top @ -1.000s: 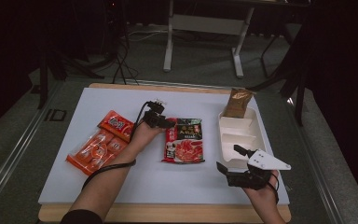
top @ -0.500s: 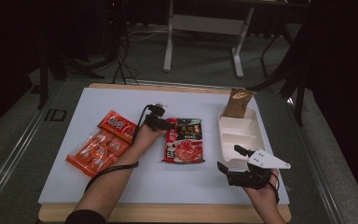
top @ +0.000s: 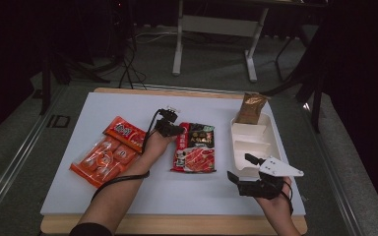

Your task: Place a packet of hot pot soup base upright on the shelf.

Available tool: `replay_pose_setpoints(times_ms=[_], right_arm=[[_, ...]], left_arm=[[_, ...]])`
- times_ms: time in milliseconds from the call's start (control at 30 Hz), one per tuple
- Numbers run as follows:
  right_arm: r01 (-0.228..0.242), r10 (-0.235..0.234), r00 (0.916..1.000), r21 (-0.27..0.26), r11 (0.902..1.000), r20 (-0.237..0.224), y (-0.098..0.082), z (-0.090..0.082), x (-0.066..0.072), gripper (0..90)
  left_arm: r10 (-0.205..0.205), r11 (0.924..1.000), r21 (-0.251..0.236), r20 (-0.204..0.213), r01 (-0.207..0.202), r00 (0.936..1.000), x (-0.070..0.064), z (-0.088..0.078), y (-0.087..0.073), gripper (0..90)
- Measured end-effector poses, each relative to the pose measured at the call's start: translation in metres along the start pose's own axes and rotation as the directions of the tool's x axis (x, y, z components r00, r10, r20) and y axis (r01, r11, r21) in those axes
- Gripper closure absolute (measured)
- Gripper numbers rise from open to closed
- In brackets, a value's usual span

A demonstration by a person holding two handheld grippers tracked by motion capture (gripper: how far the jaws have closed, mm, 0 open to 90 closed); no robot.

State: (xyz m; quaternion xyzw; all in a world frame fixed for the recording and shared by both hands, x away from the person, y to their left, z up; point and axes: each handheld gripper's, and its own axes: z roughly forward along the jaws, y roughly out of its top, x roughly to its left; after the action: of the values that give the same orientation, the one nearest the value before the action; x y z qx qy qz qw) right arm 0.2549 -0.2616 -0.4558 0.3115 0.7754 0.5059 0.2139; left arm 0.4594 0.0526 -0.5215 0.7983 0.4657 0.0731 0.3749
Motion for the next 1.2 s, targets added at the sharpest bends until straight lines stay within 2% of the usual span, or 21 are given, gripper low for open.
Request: replay_pose_setpoints(times_ms=[167,267,300,367,400,633,733,833,867,900,933,967,1000,1067,1200], right_arm=[[-0.010,0.010,0.9999,-0.011,0.9999,0.004,0.000,-0.002,-0.001,13.8],[-0.015,0.015,0.9999,-0.013,0.9998,0.001,0.001,-0.002,-0.002,13.8],[-0.012,0.012,0.9999,-0.010,0.9999,-0.006,0.001,-0.001,-0.002,13.4],[-0.009,0.009,0.9999,-0.010,0.9999,-0.009,0.001,0.000,-0.001,11.8],[-0.006,0.006,0.9995,-0.007,1.0000,-0.030,0.000,0.000,-0.001,10.4],[-0.024,0.023,0.9993,-0.039,0.9990,-0.030,0.002,-0.003,0.000,10.4],[-0.019,0.019,0.9996,-0.038,0.9991,-0.023,0.002,-0.003,-0.001,10.5],[0.020,-0.020,0.9998,-0.039,0.9990,-0.002,0.002,-0.003,0.000,12.9],[0.020,-0.020,0.9998,-0.039,0.9990,-0.002,0.002,-0.003,0.000,12.9],[0.041,-0.041,0.9991,-0.047,0.9980,0.014,0.003,-0.003,0.000,13.3],[0.041,-0.041,0.9991,-0.047,0.9980,0.014,0.003,-0.003,0.000,13.3],[0.037,-0.037,0.9992,-0.040,0.9985,0.016,0.003,-0.004,-0.002,13.2],[0.031,-0.030,0.9995,-0.036,0.9989,0.012,0.003,-0.004,-0.003,13.2],[0.046,-0.045,0.9987,-0.038,0.9982,0.026,0.003,-0.004,-0.004,13.3],[0.015,-0.015,0.9996,-0.013,0.9998,0.022,0.005,-0.005,-0.004,11.2]], left_arm=[[-0.004,0.9987,-0.051,0.018,0.005,0.9998,-0.004,-0.011,0.001,85.9],[-0.001,0.9983,-0.058,0.016,0.002,0.9999,-0.006,-0.014,0.001,86.2],[0.017,0.9966,-0.081,0.007,-0.016,0.9998,-0.010,-0.020,0.000,86.2],[0.028,0.9958,-0.087,0.001,-0.028,0.9996,-0.013,-0.025,0.000,86.3],[0.031,0.9955,-0.090,0.004,-0.030,0.9995,-0.014,-0.027,0.000,86.5],[0.068,0.9872,-0.145,0.004,-0.067,0.9977,-0.024,-0.043,-0.001,86.8],[0.093,0.9788,-0.184,0.009,-0.090,0.9957,-0.032,-0.051,-0.002,87.0],[0.109,0.9715,-0.214,0.017,-0.103,0.9939,-0.038,-0.057,-0.002,87.2],[0.109,0.9715,-0.214,0.017,-0.103,0.9939,-0.038,-0.057,-0.002,87.2],[0.108,0.9681,-0.231,0.034,-0.097,0.9936,-0.041,-0.062,-0.002,87.2],[0.108,0.9681,-0.231,0.034,-0.097,0.9936,-0.041,-0.062,-0.002,87.3],[0.112,0.9632,-0.251,0.044,-0.097,0.9928,-0.047,-0.067,-0.001,87.2],[0.112,0.9632,-0.251,0.044,-0.097,0.9928,-0.047,-0.067,-0.001,87.2],[0.141,0.9532,-0.277,0.052,-0.122,0.9886,-0.057,-0.074,-0.001,87.2],[0.180,0.9374,-0.313,0.059,-0.153,0.9819,-0.070,-0.085,0.000,87.2]])
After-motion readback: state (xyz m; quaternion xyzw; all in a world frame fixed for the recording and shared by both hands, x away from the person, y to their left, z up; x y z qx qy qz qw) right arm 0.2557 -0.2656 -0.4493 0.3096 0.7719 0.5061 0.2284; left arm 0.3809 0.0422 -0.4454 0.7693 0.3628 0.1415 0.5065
